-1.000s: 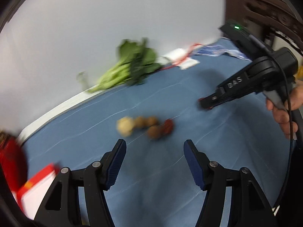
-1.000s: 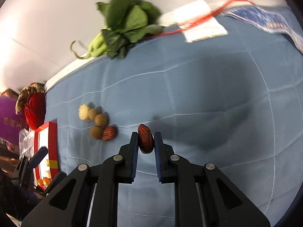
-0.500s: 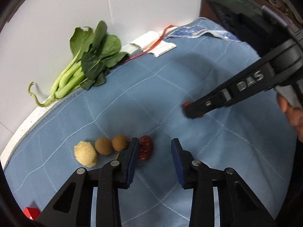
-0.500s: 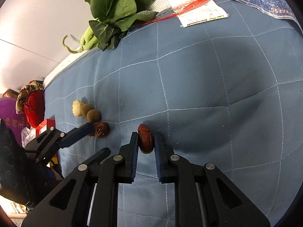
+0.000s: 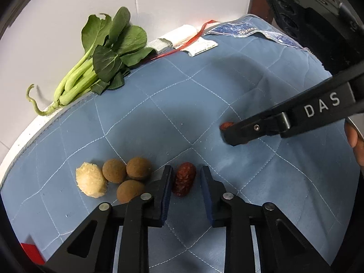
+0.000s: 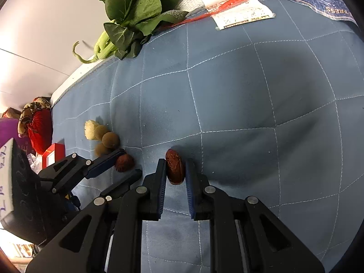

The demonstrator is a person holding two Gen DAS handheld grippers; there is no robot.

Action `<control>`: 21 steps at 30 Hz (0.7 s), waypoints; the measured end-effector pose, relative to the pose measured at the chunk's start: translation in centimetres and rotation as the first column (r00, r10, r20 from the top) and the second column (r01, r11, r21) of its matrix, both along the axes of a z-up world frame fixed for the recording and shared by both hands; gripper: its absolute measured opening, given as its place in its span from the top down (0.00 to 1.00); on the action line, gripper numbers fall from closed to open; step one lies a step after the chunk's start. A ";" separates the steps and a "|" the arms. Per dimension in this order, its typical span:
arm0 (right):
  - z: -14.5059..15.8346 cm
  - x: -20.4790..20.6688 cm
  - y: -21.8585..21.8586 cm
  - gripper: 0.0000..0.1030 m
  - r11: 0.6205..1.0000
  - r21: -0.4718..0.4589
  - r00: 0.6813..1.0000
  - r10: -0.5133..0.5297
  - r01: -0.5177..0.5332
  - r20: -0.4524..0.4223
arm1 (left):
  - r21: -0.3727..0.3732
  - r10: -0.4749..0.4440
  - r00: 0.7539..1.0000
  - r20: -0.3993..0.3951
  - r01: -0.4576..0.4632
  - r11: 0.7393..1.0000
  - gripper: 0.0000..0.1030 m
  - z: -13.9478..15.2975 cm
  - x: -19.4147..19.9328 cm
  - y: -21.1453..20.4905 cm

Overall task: Organize fruits
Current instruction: 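Lower the left tool onto the other red date and close it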

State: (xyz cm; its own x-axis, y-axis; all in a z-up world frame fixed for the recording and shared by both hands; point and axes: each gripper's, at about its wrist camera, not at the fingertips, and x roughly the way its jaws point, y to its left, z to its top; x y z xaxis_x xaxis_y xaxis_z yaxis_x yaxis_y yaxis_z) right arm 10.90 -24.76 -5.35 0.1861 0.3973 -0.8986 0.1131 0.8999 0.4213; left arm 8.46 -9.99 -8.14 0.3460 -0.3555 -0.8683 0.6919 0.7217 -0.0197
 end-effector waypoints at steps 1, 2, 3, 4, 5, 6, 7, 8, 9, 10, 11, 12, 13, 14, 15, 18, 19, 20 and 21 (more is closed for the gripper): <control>0.0 0.0 0.0 0.86 1.000 -0.002 1.000 0.000 0.000 -0.001 | 0.004 0.003 1.000 -0.002 -0.003 1.000 0.77 -0.1 -0.1 0.0; 0.0 0.0 0.1 0.86 1.000 -0.003 1.000 0.000 0.000 -0.002 | 0.008 0.003 1.000 0.001 -0.003 1.000 0.78 -0.2 -0.1 -0.1; -0.1 0.0 0.1 0.86 1.000 -0.005 1.000 0.000 0.000 -0.003 | 0.012 0.001 1.000 0.007 -0.001 1.000 0.81 -0.2 -0.2 -0.1; -0.1 0.0 0.1 0.86 1.000 -0.006 1.000 0.001 -0.001 -0.003 | 0.014 0.000 1.000 0.009 0.000 1.000 0.83 -0.3 -0.2 -0.4; -0.1 0.0 0.2 0.86 1.000 -0.008 1.000 0.002 -0.002 -0.003 | 0.013 0.003 1.000 0.006 -0.003 1.000 0.84 -0.3 -0.2 -0.3; -0.1 0.0 0.2 0.86 1.000 -0.009 1.000 0.004 -0.004 -0.002 | 0.010 0.007 1.000 0.002 -0.007 1.000 0.84 -0.3 -0.1 -0.4; 0.0 0.0 0.3 0.86 1.000 -0.011 1.000 0.005 -0.005 0.000 | 0.005 0.014 1.000 -0.002 -0.014 1.000 0.84 -0.2 0.0 -0.3; 0.1 0.0 0.3 0.86 1.000 -0.011 1.000 0.007 -0.007 0.003 | 0.003 0.020 1.000 -0.004 -0.020 1.000 0.84 -0.1 0.0 -0.2; 0.2 -0.1 0.4 0.86 1.000 -0.007 1.000 0.010 -0.010 0.008 | 0.002 0.026 1.000 -0.005 -0.026 1.000 0.84 0.0 0.0 -0.2; 0.4 -0.1 0.4 0.86 1.000 -0.002 1.000 0.013 -0.013 0.014 | 0.004 0.032 0.999 -0.004 -0.032 0.999 0.84 0.1 -0.1 0.0; 0.6 -0.1 0.6 0.86 1.000 0.003 1.000 0.020 -0.020 0.020 | 0.007 0.036 0.999 -0.003 -0.036 0.999 0.84 0.2 -0.2 0.1; 0.7 -0.2 0.8 0.86 1.000 0.006 0.999 0.025 -0.025 0.024 | 0.010 0.039 0.999 -0.002 -0.039 0.999 0.84 0.4 -0.3 0.2; 0.8 -0.2 0.9 0.86 1.000 0.010 0.999 0.029 -0.029 0.027 | 0.015 0.045 0.999 -0.001 -0.045 0.999 0.84 0.5 -0.5 0.5; 0.9 -0.2 1.1 0.86 0.999 0.018 0.999 0.034 -0.035 0.030 | 0.018 0.052 0.999 -0.002 -0.052 0.998 0.84 0.7 -0.6 0.7; 1.0 -0.3 1.4 0.86 0.999 0.033 0.999 0.042 -0.043 0.031 | 0.017 0.068 0.998 -0.005 -0.068 0.998 0.84 1.1 -0.8 1.2; 1.5 -0.4 2.3 0.86 0.997 0.047 0.997 0.063 -0.065 0.045 | 0.002 0.113 0.994 -0.004 -0.113 0.994 0.84 2.4 -1.2 2.8; 1.6 -0.5 2.6 0.86 0.996 0.050 0.997 0.068 -0.070 0.048 | -0.001 0.131 0.991 0.005 -0.131 0.991 0.84 3.1 -1.6 3.5; 1.8 -0.6 2.9 0.86 0.996 0.055 0.996 0.073 -0.076 0.052 | 0.000 0.149 0.989 0.013 -0.149 0.989 0.84 3.6 -2.0 4.2; 1.9 -0.8 3.4 0.86 0.995 0.061 0.995 0.081 -0.085 0.057 | 0.000 0.171 0.985 0.018 -0.171 0.985 0.84 4.2 -2.5 4.9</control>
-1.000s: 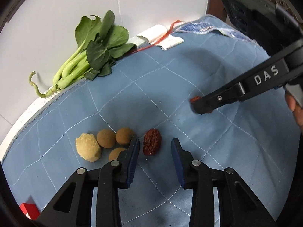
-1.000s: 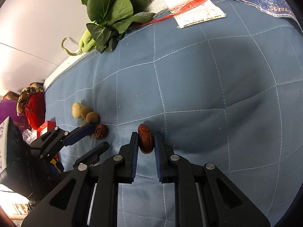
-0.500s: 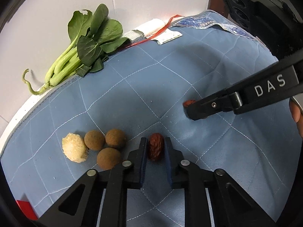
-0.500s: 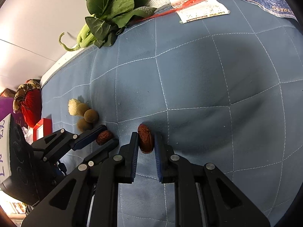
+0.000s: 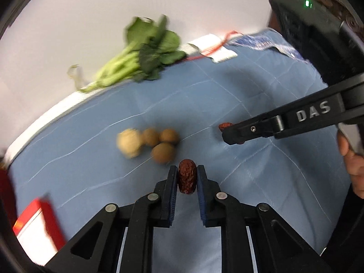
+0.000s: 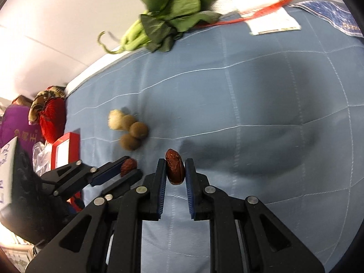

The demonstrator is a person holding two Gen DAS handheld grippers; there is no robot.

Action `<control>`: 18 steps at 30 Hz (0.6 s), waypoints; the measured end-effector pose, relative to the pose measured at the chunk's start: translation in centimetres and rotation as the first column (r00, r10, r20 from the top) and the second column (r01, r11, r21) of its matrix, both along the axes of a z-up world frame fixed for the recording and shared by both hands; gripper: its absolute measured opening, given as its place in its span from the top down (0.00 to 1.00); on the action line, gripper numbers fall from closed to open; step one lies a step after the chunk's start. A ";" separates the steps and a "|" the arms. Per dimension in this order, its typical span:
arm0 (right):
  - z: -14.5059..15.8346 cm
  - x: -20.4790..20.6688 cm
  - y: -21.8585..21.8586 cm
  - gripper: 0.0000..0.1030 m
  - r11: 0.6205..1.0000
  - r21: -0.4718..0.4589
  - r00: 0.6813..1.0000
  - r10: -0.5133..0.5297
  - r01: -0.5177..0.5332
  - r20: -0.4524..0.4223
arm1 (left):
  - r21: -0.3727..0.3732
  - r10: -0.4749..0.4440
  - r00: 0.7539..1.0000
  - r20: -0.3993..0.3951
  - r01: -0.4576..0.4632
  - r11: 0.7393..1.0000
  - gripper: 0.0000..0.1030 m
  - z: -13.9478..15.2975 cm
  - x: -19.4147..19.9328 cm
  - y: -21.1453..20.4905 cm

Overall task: Organize fruits
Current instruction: 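Lower the left tool onto the other red date and close it, then drop the red date into the tray with the left tool while the right tool drops its date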

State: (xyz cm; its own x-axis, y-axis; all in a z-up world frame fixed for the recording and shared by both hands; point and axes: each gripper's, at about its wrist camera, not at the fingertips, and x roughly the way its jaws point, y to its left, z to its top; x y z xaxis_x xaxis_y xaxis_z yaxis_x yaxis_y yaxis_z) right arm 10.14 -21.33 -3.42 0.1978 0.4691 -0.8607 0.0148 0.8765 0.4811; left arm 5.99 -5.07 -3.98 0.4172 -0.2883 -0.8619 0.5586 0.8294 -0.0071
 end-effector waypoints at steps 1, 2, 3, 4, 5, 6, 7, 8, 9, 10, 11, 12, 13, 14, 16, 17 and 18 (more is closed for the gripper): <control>0.2 -0.1 0.5 0.86 1.000 0.004 1.000 0.010 -0.010 0.005 | -0.005 0.030 1.000 0.003 -0.030 1.000 0.84 0.7 -0.5 1.0; 0.3 -0.2 1.2 0.86 1.000 0.008 1.000 0.021 -0.022 0.011 | -0.004 0.062 0.998 0.010 -0.062 0.998 0.84 1.3 -0.9 2.0; 0.6 -0.4 2.2 0.86 0.999 0.016 0.999 0.040 -0.040 0.020 | -0.001 0.092 0.996 0.017 -0.093 0.996 0.84 1.7 -1.3 2.7; 0.8 -0.6 2.9 0.86 0.998 0.022 0.998 0.053 -0.053 0.026 | -0.004 0.134 0.991 0.020 -0.134 0.991 0.84 2.2 -1.7 3.8; 1.0 -0.8 3.9 0.86 0.997 0.029 0.997 0.072 -0.073 0.035 | -0.022 0.187 0.982 0.016 -0.186 0.982 0.84 2.8 -2.2 5.4; 1.5 -1.2 5.4 0.86 0.994 0.040 0.994 0.097 -0.099 0.051 | -0.034 0.227 0.974 0.015 -0.226 0.973 0.84 3.2 -2.6 6.6; 1.7 -1.4 6.3 0.86 0.992 0.048 0.992 0.111 -0.114 0.061 | -0.035 0.285 0.958 0.023 -0.284 0.958 0.84 3.7 -3.3 8.3; 2.0 -1.7 7.7 0.86 0.988 0.066 0.988 0.135 -0.140 0.075 | -0.032 0.329 0.944 0.033 -0.328 0.944 0.84 4.1 -4.0 9.7; 2.4 -2.2 9.3 0.86 0.982 0.087 0.982 0.162 -0.170 0.093 | -0.038 0.373 0.927 0.041 -0.372 0.928 0.84 4.5 -4.8 11.4; 2.8 -2.7 10.9 0.86 0.975 0.101 0.976 0.187 -0.199 0.114 | -0.050 0.424 0.905 0.047 -0.422 0.905 0.84 4.9 -5.8 13.4; 3.3 -3.2 12.4 0.86 0.967 0.110 0.967 0.214 -0.230 0.137 | -0.052 0.460 0.886 0.056 -0.458 0.888 0.84 5.2 -6.5 14.9; 3.9 -3.9 14.5 0.86 0.954 0.124 0.954 0.250 -0.272 0.165 | -0.050 0.497 0.865 0.068 -0.494 0.868 0.84 5.5 -7.3 16.4; 4.3 -4.5 15.5 0.86 0.945 0.134 0.945 0.272 -0.297 0.181 | -0.049 0.537 0.840 0.077 -0.534 0.844 0.84 5.7 -8.1 18.1; 4.5 -5.0 16.8 0.86 0.935 0.143 0.935 0.294 -0.325 0.198 | -0.048 0.577 0.813 0.075 -0.575 0.816 0.84 5.8 -8.7 19.8; 5.0 -6.3 19.9 0.86 0.906 0.155 0.906 0.355 -0.394 0.231 | -0.026 0.642 0.763 0.075 -0.643 0.766 0.84 5.6 -9.7 22.7; 5.1 -6.8 20.8 0.86 0.896 0.154 0.895 0.375 -0.417 0.241 | -0.009 0.667 0.742 0.075 -0.668 0.744 0.84 5.4 -9.9 23.9; 5.2 -7.5 22.2 0.86 0.881 0.149 0.878 0.404 -0.449 0.257 | 0.008 0.688 0.722 0.073 -0.690 0.723 0.84 5.2 -10.0 25.0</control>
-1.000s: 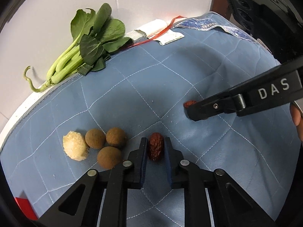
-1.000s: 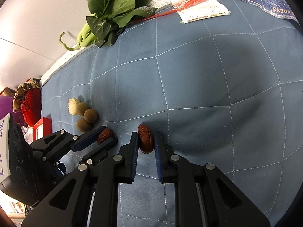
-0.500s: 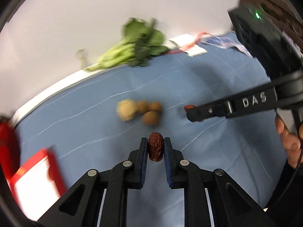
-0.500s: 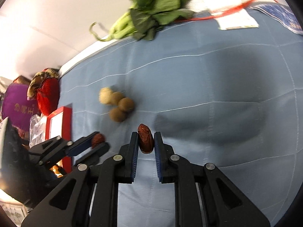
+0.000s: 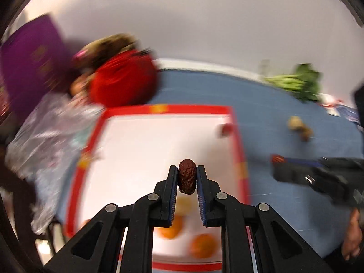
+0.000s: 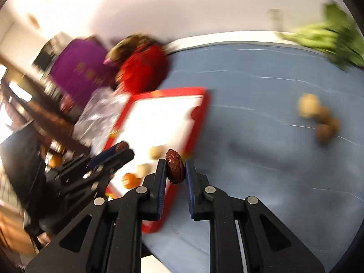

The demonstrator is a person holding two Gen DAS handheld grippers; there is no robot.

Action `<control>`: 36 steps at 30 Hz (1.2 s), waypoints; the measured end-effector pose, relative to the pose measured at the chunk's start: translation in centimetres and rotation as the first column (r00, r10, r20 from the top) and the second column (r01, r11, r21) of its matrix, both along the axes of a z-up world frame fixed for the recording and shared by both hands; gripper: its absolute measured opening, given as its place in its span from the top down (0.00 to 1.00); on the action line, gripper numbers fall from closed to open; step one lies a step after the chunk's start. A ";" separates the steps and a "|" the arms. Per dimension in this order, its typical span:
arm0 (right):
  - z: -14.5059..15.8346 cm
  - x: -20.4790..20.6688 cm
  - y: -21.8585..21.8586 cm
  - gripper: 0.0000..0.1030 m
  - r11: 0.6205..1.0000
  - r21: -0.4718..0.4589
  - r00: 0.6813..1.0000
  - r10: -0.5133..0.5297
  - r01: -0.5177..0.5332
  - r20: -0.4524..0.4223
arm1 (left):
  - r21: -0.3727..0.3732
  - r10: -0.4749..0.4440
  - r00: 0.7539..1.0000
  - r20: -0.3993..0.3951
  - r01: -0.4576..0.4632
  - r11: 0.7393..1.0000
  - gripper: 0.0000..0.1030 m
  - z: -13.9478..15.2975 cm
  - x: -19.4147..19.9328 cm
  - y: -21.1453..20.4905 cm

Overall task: Organize fruits
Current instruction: 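Drop the red date into the tray with the left tool while the right tool drops its date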

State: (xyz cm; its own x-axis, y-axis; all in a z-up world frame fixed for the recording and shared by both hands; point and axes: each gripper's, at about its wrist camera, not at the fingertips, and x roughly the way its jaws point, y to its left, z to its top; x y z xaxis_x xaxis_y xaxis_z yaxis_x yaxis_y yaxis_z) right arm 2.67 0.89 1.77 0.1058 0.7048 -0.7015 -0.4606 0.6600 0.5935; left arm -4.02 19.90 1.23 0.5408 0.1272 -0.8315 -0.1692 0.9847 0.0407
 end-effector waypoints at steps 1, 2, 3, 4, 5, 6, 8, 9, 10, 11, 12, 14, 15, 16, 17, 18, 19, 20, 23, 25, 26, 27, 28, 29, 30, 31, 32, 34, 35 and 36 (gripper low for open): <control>-0.1 -0.6 1.0 0.86 1.000 0.001 1.000 0.026 -0.026 0.010 | 0.003 0.030 0.999 -0.013 -0.030 1.000 0.84 -0.3 -0.1 1.1; -0.2 -1.2 2.2 0.86 0.998 0.000 0.998 0.058 -0.058 0.017 | 0.003 0.046 0.999 -0.023 -0.046 0.999 0.84 -0.6 -0.2 1.9; -0.4 -1.6 2.7 0.86 0.997 -0.003 0.997 0.077 -0.077 0.019 | 0.004 0.057 0.998 -0.031 -0.057 0.998 0.84 -0.7 -0.4 2.6; -0.8 -2.1 3.6 0.86 0.995 -0.009 0.995 0.100 -0.100 0.017 | 0.008 0.065 0.997 -0.039 -0.065 0.998 0.84 -0.9 -0.5 3.1; -1.1 -2.5 4.2 0.86 0.993 -0.017 0.993 0.118 -0.118 0.015 | 0.012 0.069 0.997 -0.048 -0.068 0.998 0.84 -1.0 -0.4 3.3; -1.7 -3.1 5.2 0.86 0.989 -0.036 0.989 0.144 -0.144 0.012 | 0.015 0.071 0.996 -0.057 -0.070 0.997 0.84 -1.2 -0.4 3.4; -2.4 -3.9 6.2 0.86 0.983 -0.065 0.985 0.170 -0.169 0.010 | 0.017 0.071 0.994 -0.080 -0.070 0.997 0.84 -2.0 -0.2 3.2; -2.9 -4.3 6.8 0.86 0.979 -0.081 0.982 0.188 -0.187 0.005 | 0.012 0.068 0.993 -0.092 -0.068 0.998 0.84 -2.2 -0.1 3.2; -3.3 -4.5 7.3 0.86 0.976 -0.093 0.980 0.199 -0.198 0.003 | 0.007 0.065 0.992 -0.105 -0.064 0.998 0.84 -2.5 0.1 3.0; -3.7 -4.8 7.7 0.86 0.972 -0.106 0.978 0.209 -0.207 0.002 | 0.004 0.062 0.991 -0.115 -0.062 0.998 0.84 -2.8 0.2 2.9; -4.0 -5.2 8.0 0.86 0.969 -0.124 0.977 0.215 -0.214 -0.001 | 0.001 0.058 0.991 -0.122 -0.058 0.998 0.84 -3.0 0.3 2.9; -4.5 -5.5 8.3 0.86 0.965 -0.141 0.974 0.225 -0.223 0.001 | -0.005 0.051 0.988 -0.143 -0.052 0.999 0.84 -3.5 0.5 2.7; -4.6 -5.7 8.4 0.86 0.964 -0.147 0.974 0.227 -0.223 0.011 | -0.007 0.050 0.987 -0.154 -0.051 0.999 0.84 -3.8 0.5 2.5; -4.6 -5.7 8.4 0.86 0.964 -0.147 0.974 0.226 -0.222 0.016 | -0.009 0.050 0.985 -0.167 -0.052 0.999 0.84 -4.2 0.7 2.5; -4.6 -5.7 8.4 0.86 0.965 -0.142 0.974 0.225 -0.221 0.016 | -0.010 0.050 0.983 -0.177 -0.053 0.999 0.84 -4.4 0.7 2.4; -4.7 -5.6 8.4 0.86 0.965 -0.142 0.974 0.224 -0.220 0.015 | -0.012 0.052 0.980 -0.190 -0.055 0.998 0.84 -4.7 0.8 2.4; -4.6 -5.5 8.2 0.86 0.965 -0.146 0.975 0.221 -0.216 0.018 | -0.014 0.056 0.978 -0.199 -0.060 0.998 0.83 -4.9 0.8 2.4; -4.5 -5.6 8.2 0.86 0.966 -0.151 0.976 0.218 -0.212 0.023 | -0.015 0.061 0.976 -0.208 -0.065 0.998 0.83 -5.1 0.9 2.4; -4.5 -5.5 8.1 0.86 0.967 -0.150 0.977 0.213 -0.207 0.026 | -0.021 0.072 0.970 -0.230 -0.079 0.997 0.82 -5.6 1.0 2.4; -4.4 -5.5 8.2 0.86 0.966 -0.158 0.977 0.212 -0.204 0.035 | -0.017 0.077 0.968 -0.240 -0.084 0.996 0.82 -5.8 1.2 2.3; -4.4 -5.5 8.2 0.85 0.966 -0.162 0.976 0.212 -0.203 0.038 | -0.014 0.082 0.966 -0.245 -0.088 0.996 0.81 -5.9 1.2 2.3; -4.4 -5.5 8.1 0.84 0.966 -0.167 0.977 0.209 -0.199 0.042 | -0.012 0.089 0.964 -0.249 -0.096 0.995 0.76 -6.0 1.3 2.3; -4.3 -5.4 8.1 0.84 0.967 -0.167 0.978 0.203 -0.194 0.043 | -0.010 0.101 0.963 -0.251 -0.107 0.994 0.69 -5.9 1.3 2.3; -4.3 -5.3 8.0 0.82 0.968 -0.162 0.979 0.198 -0.189 0.043 | -0.007 0.109 0.962 -0.248 -0.115 0.993 0.65 -5.8 1.3 2.3; -4.1 -5.2 7.8 0.78 0.971 -0.158 0.981 0.189 -0.179 0.044 | 0.000 0.116 0.963 -0.243 -0.120 0.993 0.59 -5.7 1.3 2.4; -3.9 -5.1 7.6 0.75 0.974 -0.153 0.983 0.179 -0.169 0.048 | 0.016 0.124 0.964 -0.234 -0.123 0.992 0.54 -5.5 1.4 2.3; -3.6 -4.9 7.4 0.74 0.976 -0.146 0.984 0.171 -0.161 0.054 | 0.026 0.133 0.966 -0.221 -0.130 0.991 0.52 -5.3 1.4 2.3; -3.1 -4.4 6.8 0.73 0.980 -0.136 0.986 0.156 -0.146 0.062 | 0.042 0.159 0.970 -0.185 -0.154 0.987 0.42 -4.6 1.5 2.3; -2.7 -4.1 6.4 0.73 0.982 -0.136 0.987 0.144 -0.133 0.071 | 0.047 0.166 0.971 -0.171 -0.160 0.986 0.40 -4.3 1.5 2.2; -2.4 -3.9 5.8 0.73 0.984 -0.135 0.988 0.131 -0.119 0.081 | 0.054 0.170 0.973 -0.157 -0.163 0.985 0.40 -4.0 1.6 2.1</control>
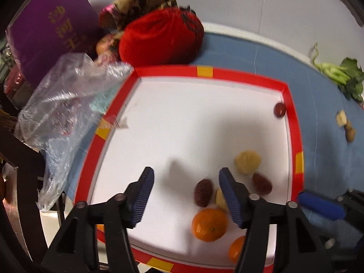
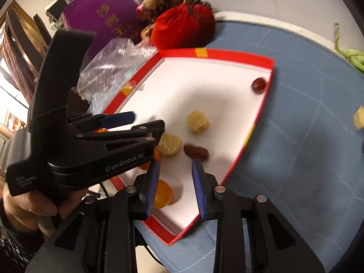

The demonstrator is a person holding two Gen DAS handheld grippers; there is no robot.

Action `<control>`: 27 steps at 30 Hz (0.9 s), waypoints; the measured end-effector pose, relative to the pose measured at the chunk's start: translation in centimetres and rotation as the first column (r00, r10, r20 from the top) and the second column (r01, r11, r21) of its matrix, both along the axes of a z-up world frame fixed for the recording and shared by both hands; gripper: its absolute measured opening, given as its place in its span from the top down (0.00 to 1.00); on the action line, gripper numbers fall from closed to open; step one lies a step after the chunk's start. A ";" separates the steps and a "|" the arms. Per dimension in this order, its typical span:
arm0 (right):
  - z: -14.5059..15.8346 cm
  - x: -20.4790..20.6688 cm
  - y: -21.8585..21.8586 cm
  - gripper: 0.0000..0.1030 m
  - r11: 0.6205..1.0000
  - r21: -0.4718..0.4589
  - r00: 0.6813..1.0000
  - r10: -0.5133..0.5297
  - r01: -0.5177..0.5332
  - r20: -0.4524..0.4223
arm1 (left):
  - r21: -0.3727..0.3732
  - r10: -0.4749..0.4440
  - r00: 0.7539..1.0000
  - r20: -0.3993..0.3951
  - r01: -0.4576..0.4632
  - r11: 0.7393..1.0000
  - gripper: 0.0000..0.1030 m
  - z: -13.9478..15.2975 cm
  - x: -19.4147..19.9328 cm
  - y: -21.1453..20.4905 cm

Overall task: Organize fruits
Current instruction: 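Drop the red date into the tray with the left tool while the right tool drops its date, then move the right tool back to the pile and grasp a brown longan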

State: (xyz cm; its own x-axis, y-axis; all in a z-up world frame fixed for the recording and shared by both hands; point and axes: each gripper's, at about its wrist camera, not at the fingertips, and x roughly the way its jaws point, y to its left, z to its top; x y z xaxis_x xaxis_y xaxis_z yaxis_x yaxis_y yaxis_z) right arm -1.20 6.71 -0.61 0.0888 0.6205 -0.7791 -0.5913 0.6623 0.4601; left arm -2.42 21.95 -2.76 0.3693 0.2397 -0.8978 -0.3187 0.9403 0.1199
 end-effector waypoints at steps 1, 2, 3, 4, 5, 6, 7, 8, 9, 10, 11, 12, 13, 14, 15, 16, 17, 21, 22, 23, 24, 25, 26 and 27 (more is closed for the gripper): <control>0.5 0.5 -0.8 0.73 1.000 0.006 1.000 -0.019 0.019 0.009 | 0.013 -0.003 1.000 0.014 0.003 1.000 0.40 0.3 0.2 -0.3; 0.8 1.0 -1.5 0.73 0.999 0.011 0.999 -0.036 0.035 0.012 | 0.022 -0.008 1.000 0.024 0.007 1.000 0.40 0.5 0.3 -0.7; 1.2 1.7 -2.5 0.73 0.998 0.019 0.998 -0.066 0.066 0.017 | 0.039 -0.020 0.999 0.040 0.018 0.999 0.39 0.8 0.6 -1.5; 1.7 2.4 -3.8 0.73 0.995 0.024 0.995 -0.100 0.099 0.022 | 0.050 -0.030 0.998 0.051 0.027 0.998 0.39 1.0 0.7 -2.0; 2.1 3.2 -5.0 0.73 0.991 0.026 0.991 -0.135 0.134 0.026 | 0.059 -0.043 0.997 0.063 0.039 0.997 0.39 1.3 1.1 -2.7; 2.5 4.3 -6.9 0.73 0.982 0.024 0.982 -0.187 0.186 0.033 | 0.067 -0.063 0.995 0.074 0.058 0.996 0.38 1.7 1.4 -3.6; 2.9 5.0 -8.2 0.73 0.976 0.021 0.976 -0.216 0.215 0.038 | 0.077 -0.098 0.991 0.086 0.091 0.993 0.36 1.9 1.9 -4.9; 3.2 6.0 -9.7 0.73 0.967 0.013 0.966 -0.255 0.255 0.042 | 0.088 -0.123 0.988 0.096 0.114 0.990 0.35 2.1 2.1 -5.8; 3.4 7.3 -12.0 0.73 0.950 0.002 0.949 -0.312 0.312 0.038 | 0.109 -0.152 0.982 0.108 0.140 0.984 0.34 2.3 2.3 -7.1; 3.4 8.1 -13.4 0.73 0.939 -0.003 0.939 -0.344 0.344 0.029 | 0.127 -0.183 0.976 0.115 0.168 0.978 0.34 2.4 2.5 -8.2; 3.5 8.9 -15.0 0.73 0.926 -0.009 0.926 -0.378 0.378 0.014 | 0.139 -0.214 0.970 0.118 0.198 0.970 0.33 2.4 2.8 -9.2; 3.3 9.9 -16.9 0.73 0.910 -0.025 0.910 -0.414 0.414 -0.007 | 0.145 -0.245 0.962 0.120 0.227 0.963 0.33 2.4 3.1 -10.4; 3.0 10.6 -18.5 0.73 0.893 -0.043 0.893 -0.450 0.449 -0.019 | 0.143 -0.279 0.953 0.118 0.262 0.954 0.33 2.3 3.5 -11.7; 2.5 11.2 -19.9 0.73 0.874 -0.061 0.874 -0.485 0.483 -0.031 | 0.136 -0.306 0.945 0.113 0.290 0.947 0.33 2.1 3.7 -12.7; 2.0 11.9 -21.3 0.73 0.854 -0.079 0.853 -0.519 0.515 -0.054 | 0.125 -0.333 0.937 0.106 0.320 0.939 0.33 1.8 4.0 -13.7; 1.5 12.4 -22.2 0.73 0.840 -0.091 0.837 -0.541 0.534 -0.081 | 0.115 -0.356 0.929 0.099 0.345 0.932 0.33 1.6 4.2 -14.8; 0.8 12.8 -23.1 0.73 0.830 -0.098 0.823 -0.557 0.549 -0.109 | 0.111 -0.371 0.924 0.094 0.361 0.926 0.33 1.4 4.3 -15.7; -1.3 14.1 -23.7 0.73 0.817 -0.150 0.800 -0.576 0.557 -0.166 | 0.108 -0.429 0.900 0.073 0.421 0.901 0.33 0.4 4.6 -18.4; -1.6 14.3 -23.3 0.73 0.817 -0.158 0.800 -0.576 0.555 -0.168 | 0.103 -0.437 0.897 0.067 0.430 0.897 0.33 0.1 4.8 -19.0; -1.8 14.5 -23.0 0.73 0.818 -0.163 0.801 -0.574 0.552 -0.169 | 0.099 -0.440 0.896 0.062 0.434 0.896 0.33 -0.1 4.9 -19.2; -2.0 14.7 -22.7 0.73 0.822 -0.172 0.806 -0.568 0.543 -0.168 | 0.097 -0.441 0.896 0.057 0.434 0.895 0.33 -0.3 5.0 -19.3; -2.2 14.8 -22.3 0.73 0.822 -0.183 0.807 -0.567 0.540 -0.165 | 0.095 -0.440 0.896 0.051 0.435 0.896 0.33 -0.5 5.1 -19.5; -2.5 15.0 -22.2 0.73 0.819 -0.193 0.806 -0.570 0.540 -0.161 | 0.094 -0.441 0.896 0.049 0.436 0.895 0.33 -0.6 5.1 -19.6; -2.8 15.3 -22.1 0.73 0.815 -0.206 0.804 -0.573 0.541 -0.157 | 0.092 -0.442 0.896 0.046 0.437 0.895 0.33 -0.8 5.2 -19.8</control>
State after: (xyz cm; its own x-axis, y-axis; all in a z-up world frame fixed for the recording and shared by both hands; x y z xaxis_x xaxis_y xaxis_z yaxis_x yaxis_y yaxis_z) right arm 14.07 -15.37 -3.41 0.2152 0.3925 -0.8942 -0.0038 0.9160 0.4011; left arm 2.80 2.18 -3.57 0.5092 0.1070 -0.8540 0.1159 0.9747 0.1912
